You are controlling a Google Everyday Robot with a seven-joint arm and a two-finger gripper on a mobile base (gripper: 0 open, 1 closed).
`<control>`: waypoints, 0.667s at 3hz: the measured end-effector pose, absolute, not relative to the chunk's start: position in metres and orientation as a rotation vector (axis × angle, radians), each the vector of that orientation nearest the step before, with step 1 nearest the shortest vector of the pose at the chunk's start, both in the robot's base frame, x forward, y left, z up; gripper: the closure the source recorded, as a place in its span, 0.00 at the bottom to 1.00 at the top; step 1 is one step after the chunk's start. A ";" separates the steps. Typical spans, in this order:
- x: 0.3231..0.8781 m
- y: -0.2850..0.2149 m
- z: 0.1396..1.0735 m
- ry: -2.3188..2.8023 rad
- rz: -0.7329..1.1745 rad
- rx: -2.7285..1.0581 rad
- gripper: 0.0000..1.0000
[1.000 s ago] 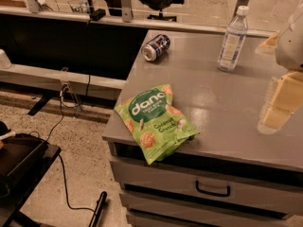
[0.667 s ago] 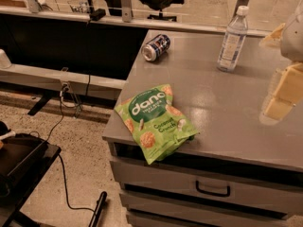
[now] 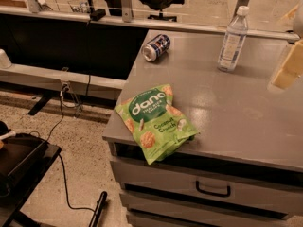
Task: Move blue plastic bottle near green rice chip bag
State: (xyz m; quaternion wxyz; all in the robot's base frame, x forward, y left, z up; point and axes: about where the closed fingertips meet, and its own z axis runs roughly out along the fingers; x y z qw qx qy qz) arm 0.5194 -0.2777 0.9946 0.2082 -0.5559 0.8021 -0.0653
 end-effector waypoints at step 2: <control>0.593 -0.313 0.993 2.205 -0.181 -1.413 0.00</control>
Offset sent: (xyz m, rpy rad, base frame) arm 0.1184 -0.0546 0.0022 0.1398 -0.1328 -0.0879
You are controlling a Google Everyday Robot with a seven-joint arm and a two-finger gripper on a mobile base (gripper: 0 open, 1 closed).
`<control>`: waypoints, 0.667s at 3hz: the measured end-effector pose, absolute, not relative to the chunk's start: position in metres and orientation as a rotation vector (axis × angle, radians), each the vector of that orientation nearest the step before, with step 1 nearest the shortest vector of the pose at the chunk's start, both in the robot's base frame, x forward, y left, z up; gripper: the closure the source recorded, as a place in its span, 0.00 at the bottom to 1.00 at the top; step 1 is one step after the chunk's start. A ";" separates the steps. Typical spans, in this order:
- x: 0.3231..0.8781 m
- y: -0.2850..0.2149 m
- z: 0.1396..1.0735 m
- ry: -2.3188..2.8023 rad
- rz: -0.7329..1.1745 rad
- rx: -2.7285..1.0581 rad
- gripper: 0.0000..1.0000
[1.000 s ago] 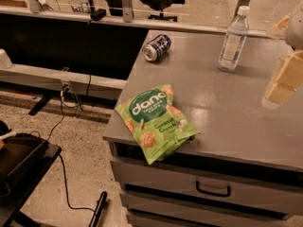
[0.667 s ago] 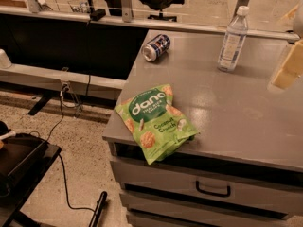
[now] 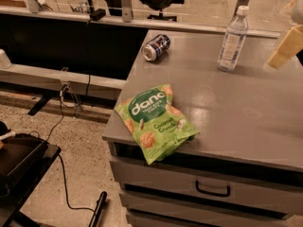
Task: Move blue plastic bottle near green rice chip bag
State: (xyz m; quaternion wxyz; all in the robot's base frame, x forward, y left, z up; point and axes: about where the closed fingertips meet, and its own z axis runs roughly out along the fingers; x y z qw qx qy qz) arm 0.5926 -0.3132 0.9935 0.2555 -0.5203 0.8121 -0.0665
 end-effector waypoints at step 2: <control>0.654 -0.312 0.986 2.117 -0.089 -1.295 0.00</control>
Offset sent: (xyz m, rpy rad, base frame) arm 0.0989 -0.0047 -0.0047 0.2505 -0.1380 -0.0443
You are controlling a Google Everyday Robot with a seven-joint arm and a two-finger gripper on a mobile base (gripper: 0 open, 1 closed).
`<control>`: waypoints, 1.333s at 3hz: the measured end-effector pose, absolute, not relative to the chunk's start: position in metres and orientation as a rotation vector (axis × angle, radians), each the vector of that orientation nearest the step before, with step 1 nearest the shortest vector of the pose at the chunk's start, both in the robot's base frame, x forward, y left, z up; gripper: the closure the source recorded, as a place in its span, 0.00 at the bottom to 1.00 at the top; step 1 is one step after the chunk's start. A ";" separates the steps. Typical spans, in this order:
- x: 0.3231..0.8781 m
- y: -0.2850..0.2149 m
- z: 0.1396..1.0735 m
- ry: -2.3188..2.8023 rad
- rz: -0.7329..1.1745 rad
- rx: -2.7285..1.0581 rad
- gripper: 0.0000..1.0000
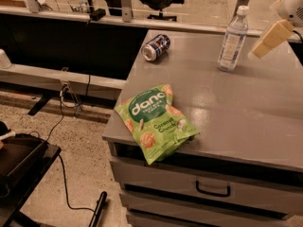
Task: Move blue plastic bottle near green rice chip bag
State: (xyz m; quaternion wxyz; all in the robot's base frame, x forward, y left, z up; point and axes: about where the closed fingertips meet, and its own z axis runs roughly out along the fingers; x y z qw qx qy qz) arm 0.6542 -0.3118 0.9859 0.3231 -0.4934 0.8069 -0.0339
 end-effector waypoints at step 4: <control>0.731 -0.282 0.974 1.906 0.129 -1.071 0.00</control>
Offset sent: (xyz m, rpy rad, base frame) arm 0.0701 0.0243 -0.0053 0.2611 -0.1139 0.0015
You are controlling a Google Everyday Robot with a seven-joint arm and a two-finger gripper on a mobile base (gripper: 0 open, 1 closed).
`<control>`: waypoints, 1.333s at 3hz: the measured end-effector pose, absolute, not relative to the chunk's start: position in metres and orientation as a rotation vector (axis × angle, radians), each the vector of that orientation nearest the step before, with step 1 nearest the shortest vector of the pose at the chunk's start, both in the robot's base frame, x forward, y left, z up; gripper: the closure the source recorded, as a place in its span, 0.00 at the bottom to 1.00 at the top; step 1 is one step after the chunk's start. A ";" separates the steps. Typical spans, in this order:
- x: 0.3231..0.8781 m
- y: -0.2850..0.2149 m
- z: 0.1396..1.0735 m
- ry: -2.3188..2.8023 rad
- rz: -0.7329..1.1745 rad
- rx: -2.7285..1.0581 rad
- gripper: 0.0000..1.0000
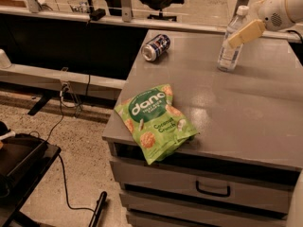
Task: Move blue plastic bottle near green rice chip bag
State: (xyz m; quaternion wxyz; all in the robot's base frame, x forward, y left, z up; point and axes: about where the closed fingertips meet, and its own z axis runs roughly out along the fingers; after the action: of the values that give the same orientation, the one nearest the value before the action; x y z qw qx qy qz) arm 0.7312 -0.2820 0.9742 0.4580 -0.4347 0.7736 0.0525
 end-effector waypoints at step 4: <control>0.729 -0.271 0.963 1.871 0.250 -1.108 0.87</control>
Offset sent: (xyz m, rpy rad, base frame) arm 0.0190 -0.0167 -0.0117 0.0752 -0.0184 -0.0194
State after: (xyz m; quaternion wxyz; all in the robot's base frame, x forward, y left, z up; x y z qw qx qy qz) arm 0.7290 -0.2711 0.9626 0.4587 -0.4498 0.7595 0.1015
